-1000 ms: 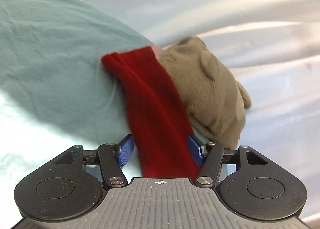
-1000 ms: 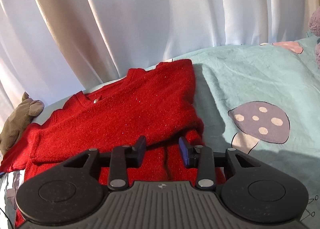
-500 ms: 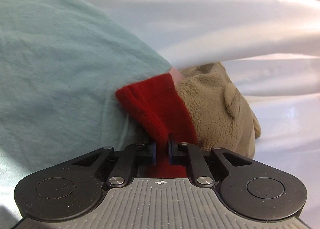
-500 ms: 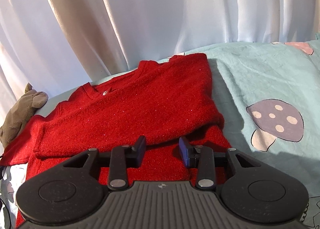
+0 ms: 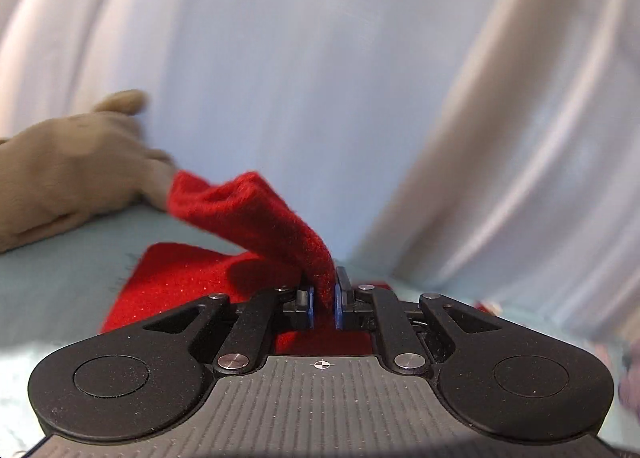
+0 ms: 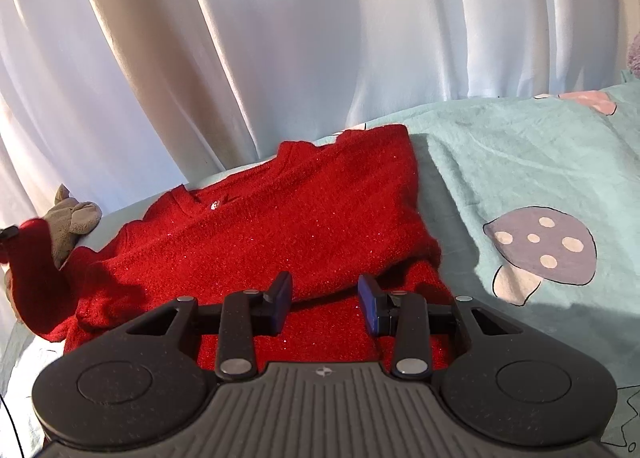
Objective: Fold small clothes
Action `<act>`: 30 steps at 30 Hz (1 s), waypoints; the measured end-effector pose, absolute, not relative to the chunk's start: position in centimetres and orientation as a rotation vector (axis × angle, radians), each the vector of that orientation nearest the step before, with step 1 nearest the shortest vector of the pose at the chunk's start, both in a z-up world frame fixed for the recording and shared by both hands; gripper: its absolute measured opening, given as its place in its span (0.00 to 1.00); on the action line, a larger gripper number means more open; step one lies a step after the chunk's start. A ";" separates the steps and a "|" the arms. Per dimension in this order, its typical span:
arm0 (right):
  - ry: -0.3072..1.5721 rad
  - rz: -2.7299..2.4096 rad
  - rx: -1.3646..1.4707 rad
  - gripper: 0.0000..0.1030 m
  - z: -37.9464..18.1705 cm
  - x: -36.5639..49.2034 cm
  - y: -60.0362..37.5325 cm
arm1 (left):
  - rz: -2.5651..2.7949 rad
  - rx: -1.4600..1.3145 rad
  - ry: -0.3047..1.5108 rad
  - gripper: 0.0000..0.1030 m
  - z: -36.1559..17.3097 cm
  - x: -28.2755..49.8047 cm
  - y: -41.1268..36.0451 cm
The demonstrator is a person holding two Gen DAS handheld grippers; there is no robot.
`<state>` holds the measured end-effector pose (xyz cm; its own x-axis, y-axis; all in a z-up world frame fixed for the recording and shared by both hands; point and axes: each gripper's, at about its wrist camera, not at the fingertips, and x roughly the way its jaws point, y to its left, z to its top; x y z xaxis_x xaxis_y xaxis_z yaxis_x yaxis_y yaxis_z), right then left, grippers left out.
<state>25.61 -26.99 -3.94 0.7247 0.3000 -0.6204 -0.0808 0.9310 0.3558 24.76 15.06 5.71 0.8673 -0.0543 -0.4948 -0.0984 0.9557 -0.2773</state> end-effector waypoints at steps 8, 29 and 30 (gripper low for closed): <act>0.739 0.261 0.342 0.34 -3.6 25.8 -26.7 | -0.144 -0.036 0.794 0.39 -2.2 26.2 1.8; 1.033 0.659 0.649 0.33 -8.7 36.8 -15.0 | 0.043 -0.291 0.787 0.34 -2.8 23.6 8.7; 1.038 0.662 0.662 0.24 -8.9 37.0 -14.7 | 0.045 -0.296 0.788 0.32 -2.8 23.6 8.8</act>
<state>37.04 -14.72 -8.90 0.3579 0.7575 -0.5460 -0.1755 0.6289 0.7574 23.59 8.79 -2.78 0.7062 -0.0699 -0.7046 -0.1499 0.9578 -0.2453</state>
